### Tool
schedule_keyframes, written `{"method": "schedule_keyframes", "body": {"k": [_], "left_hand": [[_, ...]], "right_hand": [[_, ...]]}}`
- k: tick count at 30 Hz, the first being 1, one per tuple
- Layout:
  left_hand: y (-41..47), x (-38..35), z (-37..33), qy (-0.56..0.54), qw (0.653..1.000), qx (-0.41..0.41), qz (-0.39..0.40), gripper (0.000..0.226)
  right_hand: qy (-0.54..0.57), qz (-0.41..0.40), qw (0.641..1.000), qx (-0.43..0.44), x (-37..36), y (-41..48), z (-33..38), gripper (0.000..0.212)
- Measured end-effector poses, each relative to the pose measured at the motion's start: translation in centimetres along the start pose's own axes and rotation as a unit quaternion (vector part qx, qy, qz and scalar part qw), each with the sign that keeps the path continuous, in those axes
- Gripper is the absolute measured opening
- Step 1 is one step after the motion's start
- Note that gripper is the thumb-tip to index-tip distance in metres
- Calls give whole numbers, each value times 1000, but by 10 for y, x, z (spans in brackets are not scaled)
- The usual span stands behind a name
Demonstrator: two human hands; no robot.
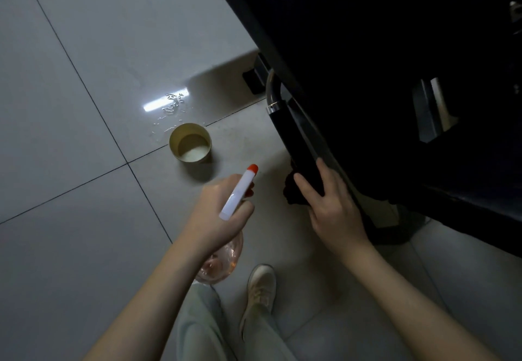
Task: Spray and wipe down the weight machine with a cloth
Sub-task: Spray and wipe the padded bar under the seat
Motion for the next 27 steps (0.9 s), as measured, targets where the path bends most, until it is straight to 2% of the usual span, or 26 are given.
{"method": "schedule_keyframes", "body": {"k": [4,7,9,13,17,19,22,23,24,25,27], "left_hand": [[-3,-7,-6,-4,1000,1,4,50],[-6,-11,-9,-9,1000,-6,5,65],[-6,-14,-7,-2,1000,-3,3,57],[-4,-21,-6,13,1000,3,14,44],[-6,-26,-15,28,999,-18,36,50],[-8,-28,-24,44,997,-36,54,56],[-7,-42,-40,86,988,-73,109,58],[-6,-49,-47,113,980,-95,131,54],[-5,-57,-52,145,971,-118,149,48],[-4,-64,-58,173,962,-136,164,44],[-2,-75,-68,204,948,-163,183,38]], "right_hand": [[31,28,999,-12,3,-47,-15,51],[58,-48,996,-38,27,-49,-18,53],[68,-89,993,-39,33,-22,-10,50],[2,-25,999,21,-6,4,14,48],[4,-28,999,36,-7,-19,5,43],[48,-12,999,-10,-2,-39,-6,47],[146,-18,979,-141,14,-74,-32,47],[194,-22,958,-209,19,-85,-43,45],[251,-23,922,-294,21,-96,-53,43],[319,-19,863,-390,16,-108,-62,42],[457,-23,684,-568,-5,-134,-69,41]]}}
Point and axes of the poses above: each hand's wrist, its own y-axis towards the middle knuckle, its own x-axis out of the back of the hand, z = x × y, the point moved 9 cm from there along y, towards the middle knuckle, and after that the axes turned 4 degrees about -y, right-handed, at the moved point
